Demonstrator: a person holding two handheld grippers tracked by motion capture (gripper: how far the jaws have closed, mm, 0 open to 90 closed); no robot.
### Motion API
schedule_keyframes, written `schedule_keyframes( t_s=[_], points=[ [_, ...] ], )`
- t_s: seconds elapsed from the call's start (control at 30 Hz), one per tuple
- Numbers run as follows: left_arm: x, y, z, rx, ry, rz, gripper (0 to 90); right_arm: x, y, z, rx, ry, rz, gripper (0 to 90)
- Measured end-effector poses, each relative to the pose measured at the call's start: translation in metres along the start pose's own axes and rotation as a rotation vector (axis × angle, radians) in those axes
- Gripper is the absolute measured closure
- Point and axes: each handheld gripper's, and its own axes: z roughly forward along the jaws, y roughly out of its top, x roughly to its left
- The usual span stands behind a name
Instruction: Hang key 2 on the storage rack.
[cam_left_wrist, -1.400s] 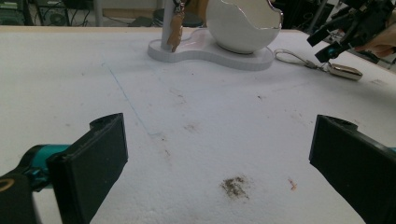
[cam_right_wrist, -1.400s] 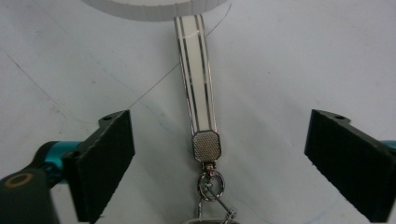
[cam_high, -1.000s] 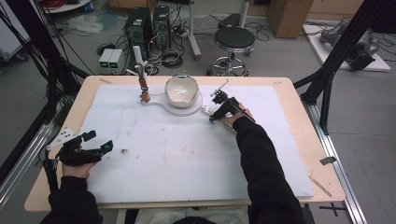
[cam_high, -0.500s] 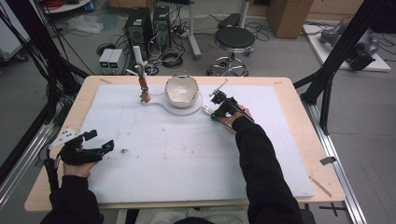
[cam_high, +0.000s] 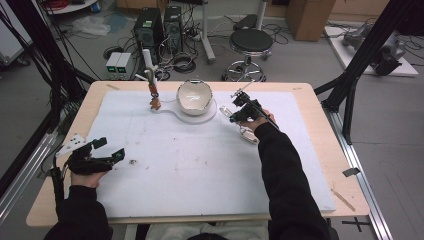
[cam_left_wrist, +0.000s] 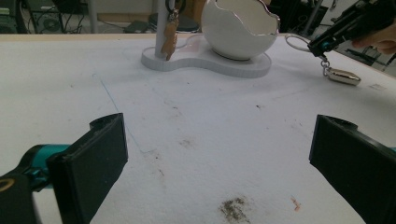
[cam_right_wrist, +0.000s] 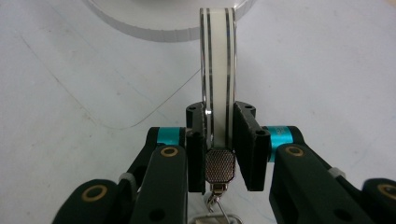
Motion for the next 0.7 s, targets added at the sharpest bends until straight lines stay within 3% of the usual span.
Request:
schedule_keyframes(
  t_s=[0.3, 0.7],
  points=[
    [-0.001, 0.000, 0.000, 0.002, 0.002, 0.002, 4.8, -0.001, 0.001, -0.031, -0.127, -0.003, 0.013, 75.6],
    [-0.001, 0.000, 0.000, -0.002, 0.002, -0.002, 4.8, 0.001, -0.002, -0.067, -0.248, 0.005, 0.032, 75.6]
  ],
)
